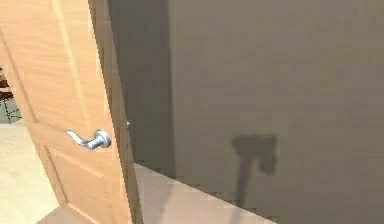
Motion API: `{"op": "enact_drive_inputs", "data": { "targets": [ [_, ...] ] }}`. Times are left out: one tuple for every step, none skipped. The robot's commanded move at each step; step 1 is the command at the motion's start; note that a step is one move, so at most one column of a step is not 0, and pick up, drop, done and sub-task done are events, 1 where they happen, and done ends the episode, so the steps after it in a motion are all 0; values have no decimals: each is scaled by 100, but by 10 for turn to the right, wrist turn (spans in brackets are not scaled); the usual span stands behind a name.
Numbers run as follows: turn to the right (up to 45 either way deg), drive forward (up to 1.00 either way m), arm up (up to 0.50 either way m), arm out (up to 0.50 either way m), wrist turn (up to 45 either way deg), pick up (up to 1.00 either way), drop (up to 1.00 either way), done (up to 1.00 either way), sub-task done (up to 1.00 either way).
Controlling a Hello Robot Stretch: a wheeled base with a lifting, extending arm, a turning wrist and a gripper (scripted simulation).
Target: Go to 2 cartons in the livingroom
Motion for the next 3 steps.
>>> {"op": "enact_drive_inputs", "data": {
  "targets": [
    [-450,0,0,0,0,0,0,0,0],
    [-30,0,0,0,0,0,0,0,0],
    [-120,0,0,0,0,0,0,0,0]
  ]
}}
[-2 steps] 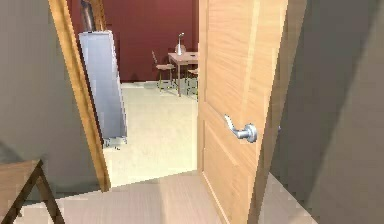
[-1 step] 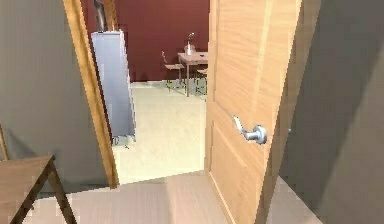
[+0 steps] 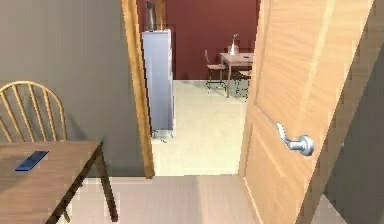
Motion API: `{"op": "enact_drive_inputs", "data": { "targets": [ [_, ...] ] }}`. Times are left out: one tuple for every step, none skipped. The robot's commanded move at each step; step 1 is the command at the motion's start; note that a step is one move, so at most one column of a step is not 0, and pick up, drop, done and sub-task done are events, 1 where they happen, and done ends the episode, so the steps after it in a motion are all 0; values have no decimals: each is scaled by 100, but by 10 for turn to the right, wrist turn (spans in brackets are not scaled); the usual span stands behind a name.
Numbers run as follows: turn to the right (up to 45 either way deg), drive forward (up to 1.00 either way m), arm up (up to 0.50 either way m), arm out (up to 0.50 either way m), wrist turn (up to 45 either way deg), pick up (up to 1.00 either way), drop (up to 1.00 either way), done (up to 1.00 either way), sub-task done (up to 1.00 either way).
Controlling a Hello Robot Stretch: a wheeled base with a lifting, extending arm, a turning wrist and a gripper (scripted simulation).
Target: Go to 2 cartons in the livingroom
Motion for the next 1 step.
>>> {"op": "enact_drive_inputs", "data": {
  "targets": [
    [0,90,0,0,0,0,0,0,0]
  ]
}}
